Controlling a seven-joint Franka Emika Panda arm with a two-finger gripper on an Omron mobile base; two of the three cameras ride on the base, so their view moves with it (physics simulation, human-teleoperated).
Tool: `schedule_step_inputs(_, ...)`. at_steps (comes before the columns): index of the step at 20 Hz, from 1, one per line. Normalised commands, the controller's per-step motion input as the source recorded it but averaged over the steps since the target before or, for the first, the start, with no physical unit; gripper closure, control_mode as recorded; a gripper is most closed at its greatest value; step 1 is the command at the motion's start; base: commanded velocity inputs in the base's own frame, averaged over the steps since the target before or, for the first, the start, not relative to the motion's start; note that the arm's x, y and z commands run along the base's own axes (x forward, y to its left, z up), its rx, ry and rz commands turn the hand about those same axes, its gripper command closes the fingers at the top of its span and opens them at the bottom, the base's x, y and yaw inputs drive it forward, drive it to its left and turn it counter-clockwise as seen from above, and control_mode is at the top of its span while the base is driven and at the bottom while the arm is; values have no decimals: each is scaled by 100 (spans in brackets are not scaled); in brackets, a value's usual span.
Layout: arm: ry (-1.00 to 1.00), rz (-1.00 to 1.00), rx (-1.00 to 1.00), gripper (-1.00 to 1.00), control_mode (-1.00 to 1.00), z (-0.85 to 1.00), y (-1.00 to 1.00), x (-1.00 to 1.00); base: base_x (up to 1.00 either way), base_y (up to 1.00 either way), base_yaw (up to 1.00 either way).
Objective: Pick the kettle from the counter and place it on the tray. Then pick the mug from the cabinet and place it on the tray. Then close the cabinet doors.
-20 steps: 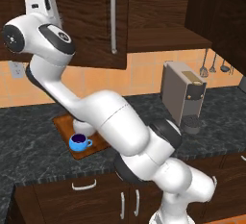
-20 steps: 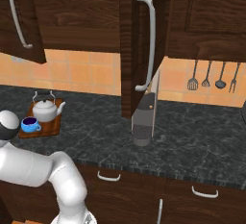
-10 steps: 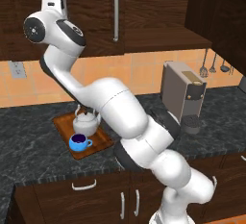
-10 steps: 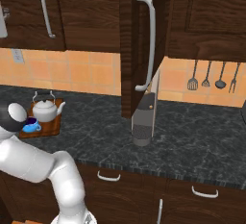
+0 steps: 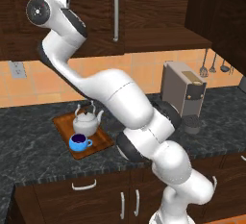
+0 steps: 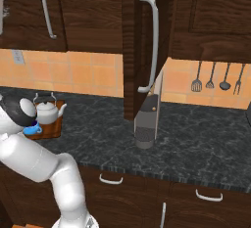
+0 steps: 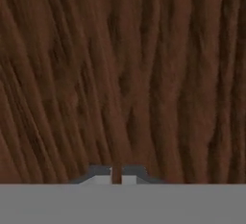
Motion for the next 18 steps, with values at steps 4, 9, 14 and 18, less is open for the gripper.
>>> schedule_step_inputs(4, -30, 23, 18, 100, -100, -89, -64, 51, 0, 0, 0)
schedule_step_inputs(9, -34, 9, 24, 100, -100, -99, -99, -60, 0, 0, 0)
schedule_step_inputs(14, -17, 6, 18, 100, -100, -81, -100, -66, 0, 0, 0)
schedule_step_inputs(18, -11, 17, 4, 100, -100, -51, -100, -36, 0, 0, 0)
